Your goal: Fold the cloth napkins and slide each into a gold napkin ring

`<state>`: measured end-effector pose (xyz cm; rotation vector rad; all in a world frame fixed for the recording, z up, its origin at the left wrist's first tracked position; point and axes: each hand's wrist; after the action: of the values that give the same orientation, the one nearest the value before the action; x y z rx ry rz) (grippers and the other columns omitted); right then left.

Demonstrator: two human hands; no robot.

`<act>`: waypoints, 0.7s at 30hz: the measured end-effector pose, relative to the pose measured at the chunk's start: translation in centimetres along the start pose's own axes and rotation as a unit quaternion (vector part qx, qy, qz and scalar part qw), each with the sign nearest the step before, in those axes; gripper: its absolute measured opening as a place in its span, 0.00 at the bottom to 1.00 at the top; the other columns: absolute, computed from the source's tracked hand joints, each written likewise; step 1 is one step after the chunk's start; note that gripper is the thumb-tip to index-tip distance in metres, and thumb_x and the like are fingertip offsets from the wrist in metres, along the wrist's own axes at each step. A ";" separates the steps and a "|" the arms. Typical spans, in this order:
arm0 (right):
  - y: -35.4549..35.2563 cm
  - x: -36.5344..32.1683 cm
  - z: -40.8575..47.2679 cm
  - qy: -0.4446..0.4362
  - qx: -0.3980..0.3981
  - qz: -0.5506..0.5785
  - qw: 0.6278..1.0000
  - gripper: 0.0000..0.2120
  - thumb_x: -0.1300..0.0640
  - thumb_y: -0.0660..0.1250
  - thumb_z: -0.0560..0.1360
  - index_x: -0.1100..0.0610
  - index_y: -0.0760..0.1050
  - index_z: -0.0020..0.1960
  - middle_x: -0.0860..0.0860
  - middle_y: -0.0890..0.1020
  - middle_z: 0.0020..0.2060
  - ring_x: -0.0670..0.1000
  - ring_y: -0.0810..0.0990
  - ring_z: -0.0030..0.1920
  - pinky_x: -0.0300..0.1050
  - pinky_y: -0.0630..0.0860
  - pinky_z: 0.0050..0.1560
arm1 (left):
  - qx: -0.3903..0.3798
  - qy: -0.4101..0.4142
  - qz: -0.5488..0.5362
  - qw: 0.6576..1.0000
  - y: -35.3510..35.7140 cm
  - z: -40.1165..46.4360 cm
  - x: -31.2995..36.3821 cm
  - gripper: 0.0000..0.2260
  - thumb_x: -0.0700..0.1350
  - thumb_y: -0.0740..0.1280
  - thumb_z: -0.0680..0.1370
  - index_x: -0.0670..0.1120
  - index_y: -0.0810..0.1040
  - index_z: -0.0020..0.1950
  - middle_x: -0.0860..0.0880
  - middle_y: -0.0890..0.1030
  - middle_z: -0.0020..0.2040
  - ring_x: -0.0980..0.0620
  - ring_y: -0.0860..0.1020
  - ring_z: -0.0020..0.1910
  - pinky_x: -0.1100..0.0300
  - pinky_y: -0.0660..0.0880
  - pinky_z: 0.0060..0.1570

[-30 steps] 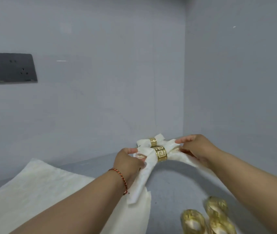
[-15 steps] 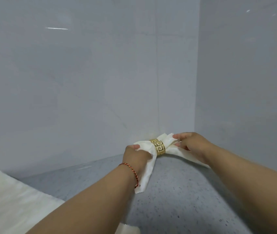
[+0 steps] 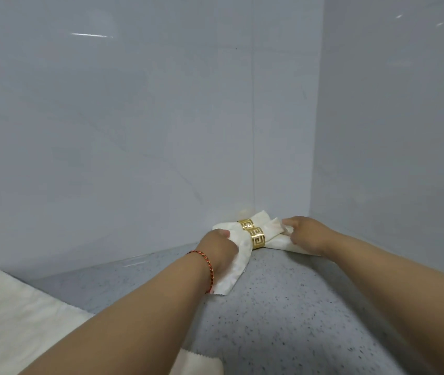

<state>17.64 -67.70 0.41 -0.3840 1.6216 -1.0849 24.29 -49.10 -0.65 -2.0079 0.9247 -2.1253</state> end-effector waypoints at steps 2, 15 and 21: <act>-0.9 -0.2 -1.0 0.000 0.001 -0.008 1.000 0.24 0.68 0.54 0.78 0.58 0.65 0.74 0.55 0.69 0.71 0.55 0.68 0.70 0.41 0.64 0.65 | 0.015 -0.002 -0.002 1.000 -1.0 -1.1 0.3 0.20 0.37 0.61 0.80 0.44 0.67 0.73 0.43 0.71 0.70 0.45 0.72 0.67 0.62 0.68 0.60; -2.0 -8.3 -14.1 -0.080 -0.014 0.052 0.995 0.17 0.65 0.61 0.74 0.53 0.77 0.60 0.48 0.77 0.60 0.50 0.74 0.63 0.40 0.69 0.60 | 0.003 -0.014 -0.037 0.999 -11.1 -16.4 -0.4 0.16 0.38 0.68 0.75 0.46 0.75 0.62 0.43 0.79 0.55 0.45 0.80 0.55 0.51 0.76 0.61; 3.9 -16.5 -22.6 -0.189 -0.068 0.014 0.979 0.13 0.61 0.63 0.75 0.49 0.77 0.56 0.46 0.78 0.58 0.46 0.76 0.55 0.38 0.72 0.53 | 0.003 0.011 -0.017 1.000 -18.9 -27.6 -4.8 0.11 0.39 0.69 0.76 0.46 0.75 0.57 0.49 0.80 0.50 0.51 0.79 0.53 0.59 0.77 0.54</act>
<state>4.37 -43.63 6.89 -0.6179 1.3578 -0.8230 5.83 -21.42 4.94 -2.0164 0.8929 -2.1681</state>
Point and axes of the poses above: each hand's wrist, its own z-axis towards the middle knuckle, its own y-axis out of the palm, x = y × z
